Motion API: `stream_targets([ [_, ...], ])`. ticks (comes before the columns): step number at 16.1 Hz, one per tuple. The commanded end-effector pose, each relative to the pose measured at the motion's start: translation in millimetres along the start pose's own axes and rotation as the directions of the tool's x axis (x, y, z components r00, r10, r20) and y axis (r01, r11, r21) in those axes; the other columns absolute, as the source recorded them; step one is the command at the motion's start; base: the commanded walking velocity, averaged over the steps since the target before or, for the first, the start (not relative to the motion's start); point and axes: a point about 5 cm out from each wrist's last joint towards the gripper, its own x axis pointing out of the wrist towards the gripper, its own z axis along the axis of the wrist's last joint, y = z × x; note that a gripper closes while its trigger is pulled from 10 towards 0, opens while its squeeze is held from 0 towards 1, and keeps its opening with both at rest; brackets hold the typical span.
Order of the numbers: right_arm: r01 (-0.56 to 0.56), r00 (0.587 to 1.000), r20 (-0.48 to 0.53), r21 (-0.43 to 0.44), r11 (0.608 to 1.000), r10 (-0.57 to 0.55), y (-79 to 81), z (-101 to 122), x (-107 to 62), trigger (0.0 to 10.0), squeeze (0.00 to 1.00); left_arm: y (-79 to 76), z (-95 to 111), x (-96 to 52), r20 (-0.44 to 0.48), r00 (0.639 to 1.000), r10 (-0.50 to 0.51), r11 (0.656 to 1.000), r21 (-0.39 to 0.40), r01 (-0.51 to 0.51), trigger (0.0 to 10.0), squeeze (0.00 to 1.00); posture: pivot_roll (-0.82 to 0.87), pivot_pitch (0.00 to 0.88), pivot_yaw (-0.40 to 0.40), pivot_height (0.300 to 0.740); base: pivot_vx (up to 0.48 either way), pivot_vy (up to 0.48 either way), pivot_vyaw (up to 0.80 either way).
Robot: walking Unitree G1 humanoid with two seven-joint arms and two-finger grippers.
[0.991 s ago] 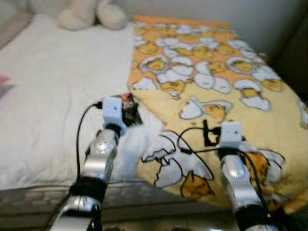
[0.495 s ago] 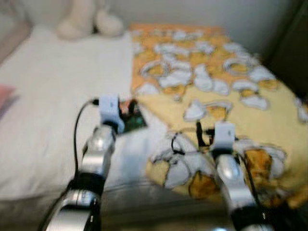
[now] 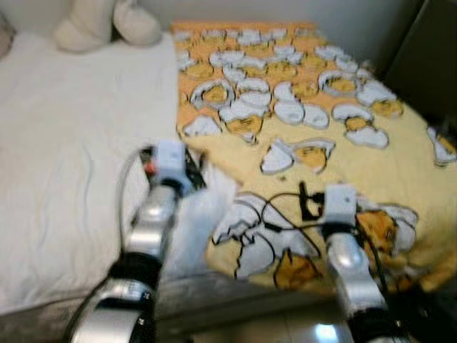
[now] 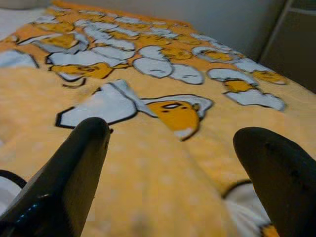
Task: Clean up the room
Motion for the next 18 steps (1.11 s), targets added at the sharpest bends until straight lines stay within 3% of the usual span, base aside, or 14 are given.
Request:
stream_targets([
  [1, -0.001, 1.0, 0.004, 0.012, 1.0, 0.001, 1.7, 3.1, 2.4, 10.0, 0.0, 3.3, 7.2, 1.8, 0.024, 1.0, -0.004, 1.0, 0.011, 0.004, 10.0, 0.0, -0.02, 0.0, -0.024, 0.73, 0.277, 0.39, -0.78],
  [5, -0.006, 1.0, 0.021, 0.003, 1.0, 0.006, 2.6, 4.5, 2.3, 10.0, 0.0, 4.0, 7.6, 4.8, 0.009, 1.0, 0.015, 0.996, 0.082, -0.016, 10.0, 0.0, -0.02, 0.0, -0.024, 0.73, 0.174, 0.164, -0.19],
  [13, 0.007, 1.0, 0.019, 0.005, 1.0, -0.007, 0.4, 1.9, -1.7, 10.0, 0.0, 10.8, 5.5, 4.1, 0.0, 0.997, 0.08, 0.995, -0.061, -0.08, 10.0, 0.0, -0.03, 0.0, -0.013, 0.73, 0.395, 0.0, 0.0],
  [18, 0.014, 1.0, 0.011, 0.008, 1.0, -0.014, -0.5, -0.6, -4.8, 10.0, 0.0, 9.1, 3.5, 3.4, -0.006, 0.997, 0.079, 0.994, -0.077, -0.079, 10.0, 0.0, -0.04, 0.0, -0.009, 0.73, 0.079, 0.438, 0.0],
])
